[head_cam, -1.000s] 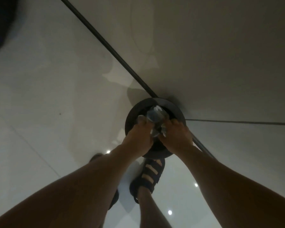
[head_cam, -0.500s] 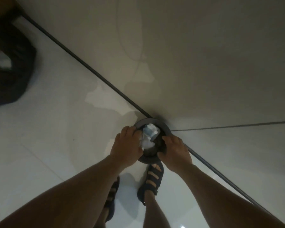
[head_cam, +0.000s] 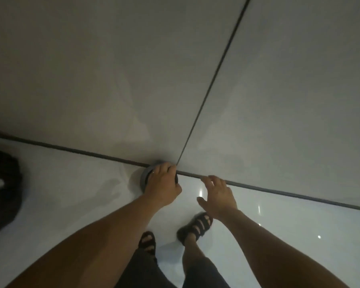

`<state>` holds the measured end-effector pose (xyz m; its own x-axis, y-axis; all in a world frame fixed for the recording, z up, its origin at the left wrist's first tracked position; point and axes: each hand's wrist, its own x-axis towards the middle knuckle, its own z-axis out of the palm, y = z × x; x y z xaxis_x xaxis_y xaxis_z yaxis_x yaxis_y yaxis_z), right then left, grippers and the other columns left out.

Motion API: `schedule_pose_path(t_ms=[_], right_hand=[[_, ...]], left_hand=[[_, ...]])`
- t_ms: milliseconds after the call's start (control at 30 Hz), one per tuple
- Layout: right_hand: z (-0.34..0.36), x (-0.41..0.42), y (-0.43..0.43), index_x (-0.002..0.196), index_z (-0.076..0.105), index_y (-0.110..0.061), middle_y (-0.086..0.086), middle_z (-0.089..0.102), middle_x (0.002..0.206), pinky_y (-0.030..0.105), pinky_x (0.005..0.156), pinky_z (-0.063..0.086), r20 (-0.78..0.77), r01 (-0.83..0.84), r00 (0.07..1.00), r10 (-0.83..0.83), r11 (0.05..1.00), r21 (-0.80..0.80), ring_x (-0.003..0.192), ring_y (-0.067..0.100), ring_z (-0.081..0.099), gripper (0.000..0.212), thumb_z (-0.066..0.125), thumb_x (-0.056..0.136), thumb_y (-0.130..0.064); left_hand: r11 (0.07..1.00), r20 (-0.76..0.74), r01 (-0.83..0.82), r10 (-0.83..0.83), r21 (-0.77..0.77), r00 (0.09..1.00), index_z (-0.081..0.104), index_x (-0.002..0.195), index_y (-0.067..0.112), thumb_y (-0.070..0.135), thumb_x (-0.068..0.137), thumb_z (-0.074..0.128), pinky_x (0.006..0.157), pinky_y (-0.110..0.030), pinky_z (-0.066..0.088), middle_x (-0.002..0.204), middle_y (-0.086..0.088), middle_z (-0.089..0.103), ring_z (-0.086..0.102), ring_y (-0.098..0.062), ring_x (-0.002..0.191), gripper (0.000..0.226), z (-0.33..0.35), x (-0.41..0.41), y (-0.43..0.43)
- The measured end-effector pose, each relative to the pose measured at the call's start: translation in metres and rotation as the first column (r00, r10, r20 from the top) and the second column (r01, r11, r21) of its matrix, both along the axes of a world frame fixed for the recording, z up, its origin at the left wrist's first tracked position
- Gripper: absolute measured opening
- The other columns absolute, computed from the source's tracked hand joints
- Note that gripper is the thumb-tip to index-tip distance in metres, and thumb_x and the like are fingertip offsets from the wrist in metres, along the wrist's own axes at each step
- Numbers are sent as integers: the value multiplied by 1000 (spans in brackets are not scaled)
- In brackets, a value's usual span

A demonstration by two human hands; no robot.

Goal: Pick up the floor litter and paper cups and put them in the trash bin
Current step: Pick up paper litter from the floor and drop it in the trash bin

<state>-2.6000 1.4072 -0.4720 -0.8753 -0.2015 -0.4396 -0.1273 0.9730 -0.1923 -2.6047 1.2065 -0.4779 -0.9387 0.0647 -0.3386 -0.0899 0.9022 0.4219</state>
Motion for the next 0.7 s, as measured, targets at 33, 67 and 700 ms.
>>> schedule_pose_path(t_ms=[33, 67, 700], right_hand=[[15, 11, 17, 150, 26, -28, 1, 26, 155, 40, 111, 31, -18, 32, 999, -32, 999, 10, 142, 24, 25, 70, 55, 90, -51], [29, 20, 34, 149, 26, -27, 2, 27, 155, 39, 111, 33, -35, 74, 997, -74, 997, 15, 141, 24, 25, 70, 54, 90, -52], [147, 248, 428, 150, 25, -29, 5, 23, 156, 41, 110, 31, -246, 795, 552, -796, 592, -131, 142, 25, 21, 73, 55, 88, -53]], left_hand=[[999, -1, 45, -45, -7, 999, 34, 143, 20, 38, 87, 54, 110, -39, 30, 147, -3, 32, 28, -25, 134, 62, 15, 1, 9], [996, 1, 91, -91, -14, 996, 33, 142, 20, 39, 87, 53, 108, -39, 30, 147, -3, 32, 28, -25, 133, 62, 29, 2, 20], [573, -119, 800, -820, -180, 560, 28, 146, 24, 42, 87, 53, 109, -41, 26, 151, -3, 25, 21, -24, 138, 67, 158, 78, 489]])
